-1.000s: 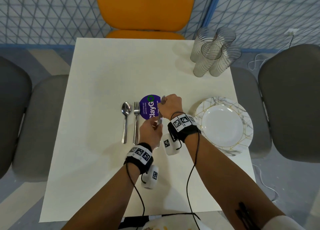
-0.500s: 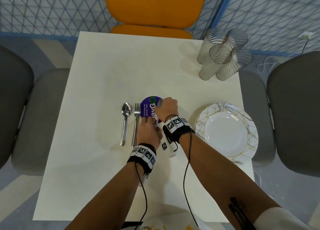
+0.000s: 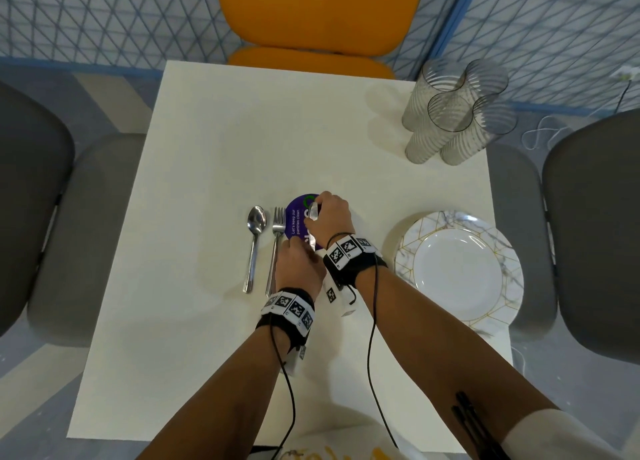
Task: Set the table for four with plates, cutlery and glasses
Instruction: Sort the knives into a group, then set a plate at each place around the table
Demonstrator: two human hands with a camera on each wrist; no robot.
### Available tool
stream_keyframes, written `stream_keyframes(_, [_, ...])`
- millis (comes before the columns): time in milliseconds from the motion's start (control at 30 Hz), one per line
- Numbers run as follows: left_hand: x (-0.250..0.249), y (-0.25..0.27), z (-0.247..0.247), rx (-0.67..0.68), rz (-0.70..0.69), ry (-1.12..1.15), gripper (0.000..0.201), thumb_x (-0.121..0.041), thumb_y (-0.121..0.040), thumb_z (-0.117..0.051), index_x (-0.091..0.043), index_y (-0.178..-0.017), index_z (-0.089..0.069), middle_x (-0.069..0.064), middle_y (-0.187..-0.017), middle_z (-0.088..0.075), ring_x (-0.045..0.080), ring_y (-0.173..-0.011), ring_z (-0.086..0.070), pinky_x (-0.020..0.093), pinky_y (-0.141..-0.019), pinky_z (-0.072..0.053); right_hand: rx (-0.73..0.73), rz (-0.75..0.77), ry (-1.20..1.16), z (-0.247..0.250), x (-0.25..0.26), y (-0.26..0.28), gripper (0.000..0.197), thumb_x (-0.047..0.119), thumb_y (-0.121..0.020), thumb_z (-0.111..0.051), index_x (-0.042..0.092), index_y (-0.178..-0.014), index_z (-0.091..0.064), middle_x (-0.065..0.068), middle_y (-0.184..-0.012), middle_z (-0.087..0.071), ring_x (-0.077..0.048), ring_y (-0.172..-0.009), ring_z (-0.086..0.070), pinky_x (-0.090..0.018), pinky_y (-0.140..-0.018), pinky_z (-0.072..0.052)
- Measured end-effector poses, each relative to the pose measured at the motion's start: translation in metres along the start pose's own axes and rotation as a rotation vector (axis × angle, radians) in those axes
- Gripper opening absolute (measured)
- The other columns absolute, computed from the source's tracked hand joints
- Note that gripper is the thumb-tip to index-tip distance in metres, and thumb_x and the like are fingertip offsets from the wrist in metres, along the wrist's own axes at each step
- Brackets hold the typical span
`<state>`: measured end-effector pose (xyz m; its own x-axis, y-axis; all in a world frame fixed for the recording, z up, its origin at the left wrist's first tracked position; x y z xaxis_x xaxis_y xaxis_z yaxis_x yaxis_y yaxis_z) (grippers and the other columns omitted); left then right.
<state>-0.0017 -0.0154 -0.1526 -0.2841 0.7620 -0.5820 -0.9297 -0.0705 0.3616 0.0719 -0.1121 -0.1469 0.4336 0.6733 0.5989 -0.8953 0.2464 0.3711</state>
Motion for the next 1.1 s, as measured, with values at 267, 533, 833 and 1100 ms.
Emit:
stream_keyframes(267, [0.0,-0.001,0.003,0.034,0.011,0.059,0.018,-0.017,-0.091,-0.07,-0.008,-0.105,-0.062,0.008,-0.105,-0.065,0.02,-0.089,-0.059,0.028,-0.075,-0.043,-0.005,-0.026,-0.076,0.004,-0.007,0.005,0.058,0.027,-0.084,-0.078,0.007,-0.13,-0.051,-0.014,-0.127,-0.058,-0.027,-0.118,-0.055,-0.035,-0.097,-0.049])
stream_keyframes(533, [-0.002,0.003,0.021,-0.025,-0.095,0.125,0.021,-0.015,-0.092,-0.068,-0.007,-0.109,-0.059,0.008,-0.112,-0.059,0.022,-0.094,-0.058,0.025,-0.078,-0.041,-0.066,0.029,-0.167,0.032,-0.008,0.023,0.021,0.012,-0.088,-0.064,0.011,-0.109,-0.066,-0.002,-0.091,-0.067,-0.016,-0.081,-0.063,-0.028,-0.077,-0.056])
stream_keyframes(833, [-0.022,0.019,0.039,0.212,-0.256,0.169,0.01,-0.015,-0.097,-0.061,-0.019,-0.103,-0.068,-0.009,-0.088,-0.067,0.014,-0.085,-0.066,0.023,-0.076,-0.05,-0.203,0.076,-0.313,0.078,-0.021,0.077,0.02,0.008,-0.088,-0.059,0.018,-0.095,-0.075,0.003,-0.082,-0.071,-0.015,-0.075,-0.068,-0.023,-0.073,-0.058])
stream_keyframes(1100, [-0.072,0.03,0.019,0.37,-0.303,0.246,0.01,-0.016,-0.097,-0.062,-0.022,-0.096,-0.07,-0.005,-0.093,-0.071,0.016,-0.088,-0.069,0.029,-0.078,-0.057,-0.409,-0.12,-0.324,0.146,-0.115,0.117,0.02,0.01,-0.087,-0.06,0.024,-0.09,-0.074,0.006,-0.085,-0.073,-0.015,-0.083,-0.07,-0.037,-0.086,-0.059])
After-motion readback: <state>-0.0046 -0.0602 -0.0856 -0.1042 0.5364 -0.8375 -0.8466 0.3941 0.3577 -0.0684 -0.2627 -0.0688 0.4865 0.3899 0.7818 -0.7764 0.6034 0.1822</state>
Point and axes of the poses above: each hand's wrist, its own y-axis away from the middle knuckle, its own z-axis out of the back of the hand, x = y × z, the point moved 1 cm from there along -y, towards the middle knuckle
